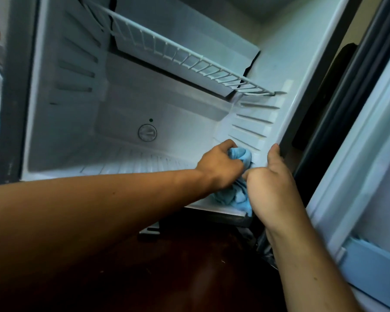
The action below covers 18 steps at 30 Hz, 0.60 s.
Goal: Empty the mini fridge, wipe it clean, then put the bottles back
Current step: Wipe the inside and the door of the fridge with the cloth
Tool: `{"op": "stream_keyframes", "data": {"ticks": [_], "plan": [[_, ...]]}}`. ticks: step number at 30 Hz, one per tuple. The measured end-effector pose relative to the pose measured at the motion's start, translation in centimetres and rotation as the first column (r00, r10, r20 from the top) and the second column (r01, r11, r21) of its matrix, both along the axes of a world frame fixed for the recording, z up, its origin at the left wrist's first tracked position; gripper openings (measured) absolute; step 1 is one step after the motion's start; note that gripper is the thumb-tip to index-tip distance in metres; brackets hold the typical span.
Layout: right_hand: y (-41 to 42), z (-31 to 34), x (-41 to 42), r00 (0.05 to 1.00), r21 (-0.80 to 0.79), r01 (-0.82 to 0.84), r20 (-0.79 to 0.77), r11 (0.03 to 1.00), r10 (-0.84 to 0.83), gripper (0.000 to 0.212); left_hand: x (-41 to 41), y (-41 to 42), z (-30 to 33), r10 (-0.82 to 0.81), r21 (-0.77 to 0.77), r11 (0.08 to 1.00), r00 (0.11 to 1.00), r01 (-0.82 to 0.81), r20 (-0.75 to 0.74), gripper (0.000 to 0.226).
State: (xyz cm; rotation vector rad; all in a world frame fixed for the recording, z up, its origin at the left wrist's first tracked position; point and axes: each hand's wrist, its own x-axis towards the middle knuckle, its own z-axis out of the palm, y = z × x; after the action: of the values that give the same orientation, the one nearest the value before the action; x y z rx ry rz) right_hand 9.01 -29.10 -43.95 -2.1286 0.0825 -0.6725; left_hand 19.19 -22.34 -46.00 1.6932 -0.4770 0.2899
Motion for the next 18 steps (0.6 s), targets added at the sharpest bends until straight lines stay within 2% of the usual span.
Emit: {"op": "stream_keyframes", "data": {"ticks": [5,9,18], "plan": [[0.0,-0.4,0.3,1.0,-0.04,-0.004,0.016,0.999,0.004,0.08,-0.8,0.7,-0.7,-0.063,-0.037,0.997,0.998,0.063,0.005,0.018],[0.3,-1.1,0.7,0.998,-0.139,0.039,0.044,0.99,-0.033,0.083,1.3,1.0,0.1,0.112,-0.076,0.991,0.994,-0.111,0.007,0.028],[0.9,-1.9,1.3,0.995,-0.239,0.088,0.062,0.967,-0.075,0.086,5.3,-0.4,1.4,0.232,-0.102,0.968,0.973,-0.229,0.019,0.035]]}}
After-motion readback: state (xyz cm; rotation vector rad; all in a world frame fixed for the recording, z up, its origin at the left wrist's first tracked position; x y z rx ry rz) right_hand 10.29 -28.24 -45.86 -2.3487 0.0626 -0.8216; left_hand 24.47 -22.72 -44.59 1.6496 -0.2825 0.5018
